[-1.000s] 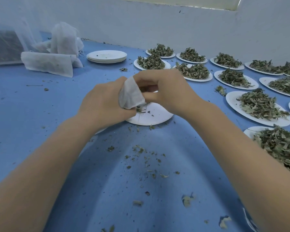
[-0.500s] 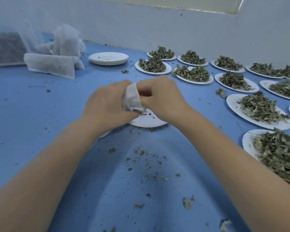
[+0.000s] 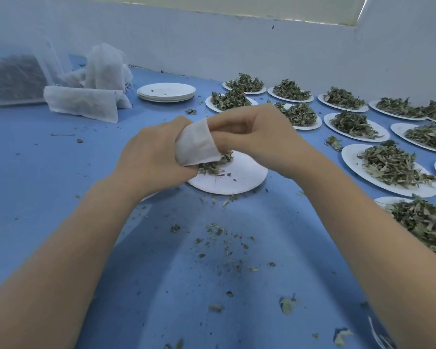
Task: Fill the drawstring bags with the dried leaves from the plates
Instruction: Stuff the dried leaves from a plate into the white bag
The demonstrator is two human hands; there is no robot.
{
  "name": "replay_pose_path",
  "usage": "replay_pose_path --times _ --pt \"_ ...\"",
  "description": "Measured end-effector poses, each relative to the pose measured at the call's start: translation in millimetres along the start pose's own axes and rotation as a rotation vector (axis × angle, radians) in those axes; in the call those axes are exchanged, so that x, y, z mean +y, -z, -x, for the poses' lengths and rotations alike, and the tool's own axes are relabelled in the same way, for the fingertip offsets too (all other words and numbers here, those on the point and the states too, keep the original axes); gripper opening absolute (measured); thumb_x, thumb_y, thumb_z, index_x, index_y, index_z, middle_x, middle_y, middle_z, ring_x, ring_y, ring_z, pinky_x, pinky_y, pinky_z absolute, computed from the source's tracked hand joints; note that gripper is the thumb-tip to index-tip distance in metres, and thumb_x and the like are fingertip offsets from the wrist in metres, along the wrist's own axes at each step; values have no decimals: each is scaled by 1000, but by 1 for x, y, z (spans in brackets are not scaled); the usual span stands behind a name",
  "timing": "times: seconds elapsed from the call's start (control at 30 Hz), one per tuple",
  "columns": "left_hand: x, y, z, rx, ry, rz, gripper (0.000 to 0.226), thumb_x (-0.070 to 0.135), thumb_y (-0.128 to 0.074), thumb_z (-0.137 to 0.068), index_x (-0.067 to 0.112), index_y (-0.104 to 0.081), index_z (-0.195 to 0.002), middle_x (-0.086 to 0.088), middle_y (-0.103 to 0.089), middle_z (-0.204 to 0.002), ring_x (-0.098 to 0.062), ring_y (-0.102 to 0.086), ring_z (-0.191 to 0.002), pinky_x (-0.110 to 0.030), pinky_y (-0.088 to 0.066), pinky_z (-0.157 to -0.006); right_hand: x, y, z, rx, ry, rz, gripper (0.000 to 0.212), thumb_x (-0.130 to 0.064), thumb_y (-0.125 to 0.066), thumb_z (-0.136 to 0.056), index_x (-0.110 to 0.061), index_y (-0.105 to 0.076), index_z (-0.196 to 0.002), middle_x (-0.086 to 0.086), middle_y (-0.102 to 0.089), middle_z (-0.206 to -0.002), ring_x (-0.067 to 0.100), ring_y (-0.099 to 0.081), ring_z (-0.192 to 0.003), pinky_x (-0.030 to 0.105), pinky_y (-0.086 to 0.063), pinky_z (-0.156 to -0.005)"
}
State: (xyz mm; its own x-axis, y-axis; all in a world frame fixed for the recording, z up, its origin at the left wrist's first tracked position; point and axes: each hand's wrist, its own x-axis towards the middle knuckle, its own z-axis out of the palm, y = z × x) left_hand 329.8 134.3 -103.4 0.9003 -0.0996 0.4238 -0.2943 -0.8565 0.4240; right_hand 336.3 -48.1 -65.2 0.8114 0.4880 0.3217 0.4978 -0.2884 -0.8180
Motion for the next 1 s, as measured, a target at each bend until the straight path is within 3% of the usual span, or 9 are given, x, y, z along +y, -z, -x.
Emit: replay_pose_path --times 0.07,0.13,0.2,0.27,0.33,0.43,0.57,0.77,1.0 --pt "-7 2 -2 4 25 -33 48 25 -71 -65 26 -53 -109 5 -55 -85 -22 -50 -80 -32 -38 -64 6 4 -3 108 -31 -58 16 -9 -66 -84 -22 -73 -89 -2 -74 -81 10 -69 -78 28 -58 -71" --pt "-11 4 -3 8 59 -48 46 27 -69 -67 26 -52 -109 7 -53 -85 -20 -46 -80 -30 -34 -64 18 5 -9 197 -124 104 15 -14 -62 -88 -23 -72 -93 -3 -73 -84 10 -68 -73 22 -57 -70" --pt "-14 4 -3 4 78 -51 44 28 -68 -68 26 -52 -109 8 -50 -84 -20 -44 -80 -29 -31 -63 34 4 -18 136 -250 495 25 -21 -50 -95 -24 -66 -113 -3 -67 -112 12 -65 -89 12 -48 -79" --pt "-15 4 -3 -1 82 -56 43 28 -68 -69 25 -51 -109 7 -49 -84 -20 -44 -80 -29 -31 -63 45 -3 -26 -7 -313 698 35 -21 -40 -99 -22 -52 -132 2 -49 -138 18 -51 -118 22 -36 -95" --pt "-16 4 -4 0 88 -59 42 28 -67 -70 24 -51 -108 6 -51 -85 -21 -45 -80 -30 -31 -63 49 -10 -31 -130 -308 744 41 -16 -34 -99 -22 -44 -139 6 -38 -144 23 -39 -129 30 -28 -103" --pt "-19 5 -5 9 109 -74 40 28 -68 -71 23 -50 -107 4 -51 -85 -21 -44 -80 -30 -29 -61 51 -13 -32 -245 -297 827 45 -11 -31 -97 -21 -43 -139 10 -45 -139 26 -39 -126 31 -32 -96" --pt "-21 7 -6 28 122 -62 38 25 -65 -70 22 -50 -105 3 -50 -84 -22 -44 -79 -30 -31 -62 45 1 -23 -235 -306 841 39 -21 -40 -96 -26 -49 -133 3 -54 -128 20 -49 -111 27 -35 -82" --pt "-18 5 -5 -3 129 -79 39 26 -66 -73 23 -50 -108 2 -51 -88 -22 -44 -83 -30 -32 -64 42 1 -24 -335 -405 771 60 -51 -56 -86 -38 -34 -140 3 -37 -134 22 -45 -116 30 -32 -89" --pt "-18 3 -5 -22 118 -98 40 25 -67 -73 20 -50 -109 3 -48 -84 -23 -43 -82 -30 -31 -64 49 0 -15 -169 -277 876 35 -32 -59 -91 -20 -59 -124 3 -60 -118 19 -54 -106 18 -31 -74"
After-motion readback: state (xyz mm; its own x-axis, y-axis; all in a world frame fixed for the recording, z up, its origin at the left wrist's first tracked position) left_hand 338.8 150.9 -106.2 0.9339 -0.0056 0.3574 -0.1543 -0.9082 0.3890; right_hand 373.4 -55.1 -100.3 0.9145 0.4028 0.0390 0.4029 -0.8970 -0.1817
